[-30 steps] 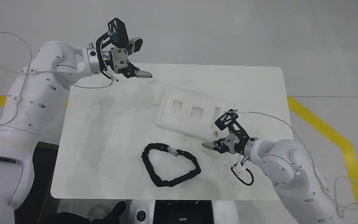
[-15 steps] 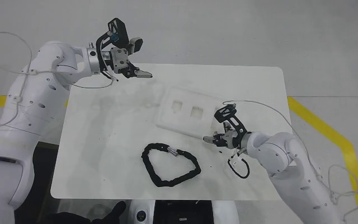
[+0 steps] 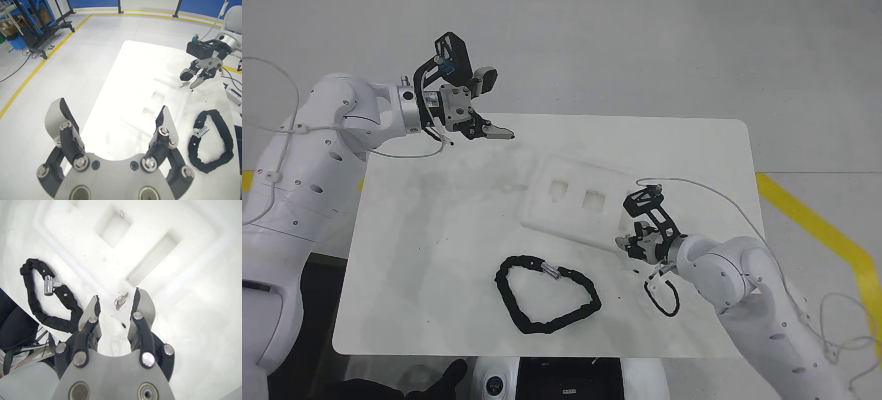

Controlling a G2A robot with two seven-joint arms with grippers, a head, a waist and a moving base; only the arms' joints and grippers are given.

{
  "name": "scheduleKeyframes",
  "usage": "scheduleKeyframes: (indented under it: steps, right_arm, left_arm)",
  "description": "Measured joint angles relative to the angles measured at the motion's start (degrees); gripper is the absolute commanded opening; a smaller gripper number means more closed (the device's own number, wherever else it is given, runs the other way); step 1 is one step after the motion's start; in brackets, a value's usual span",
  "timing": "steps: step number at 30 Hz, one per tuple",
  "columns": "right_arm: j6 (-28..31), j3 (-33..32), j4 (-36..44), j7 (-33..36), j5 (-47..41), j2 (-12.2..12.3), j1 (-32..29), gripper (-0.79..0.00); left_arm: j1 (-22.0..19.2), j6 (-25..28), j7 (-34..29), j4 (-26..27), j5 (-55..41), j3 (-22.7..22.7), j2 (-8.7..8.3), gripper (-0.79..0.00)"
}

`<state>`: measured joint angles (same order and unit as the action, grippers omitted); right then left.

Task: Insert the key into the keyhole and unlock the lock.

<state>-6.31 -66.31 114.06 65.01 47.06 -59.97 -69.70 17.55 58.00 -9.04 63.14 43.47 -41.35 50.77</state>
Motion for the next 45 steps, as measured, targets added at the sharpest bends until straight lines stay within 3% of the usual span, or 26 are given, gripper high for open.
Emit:
scheduleKeyframes:
  steps: [2,7,12,18,26,45]
  right_arm:
    - [-0.55,0.19,-0.26,0.17,0.16,-0.06,0.2,-0.526]
    - [-1.37,0.8,-0.72,0.72,0.49,-0.23,0.79,-0.563]
    - [-2.2,1.05,-0.8,1.34,0.98,-0.33,1.04,-0.69]
    - [-2.87,1.15,-1.31,1.55,1.35,-0.44,1.19,-0.785]
    - [-3.54,1.08,-0.56,2.28,4.03,-0.44,1.7,-0.785]
    - [-6.15,6.48,1.32,14.23,17.58,-1.56,9.42,-0.785]
  left_arm:
    - [0.0,0.0,0.0,0.0,0.0,0.0,0.0,0.0]
    - [0.0,0.0,0.0,0.0,0.0,0.0,0.0,0.0]
    - [0.0,0.0,0.0,0.0,0.0,0.0,0.0,0.0]
    - [0.0,0.0,0.0,0.0,0.0,0.0,0.0,0.0]
    - [0.0,0.0,0.0,0.0,0.0,0.0,0.0,0.0]
    - [0.0,0.0,0.0,0.0,0.0,0.0,0.0,0.0]
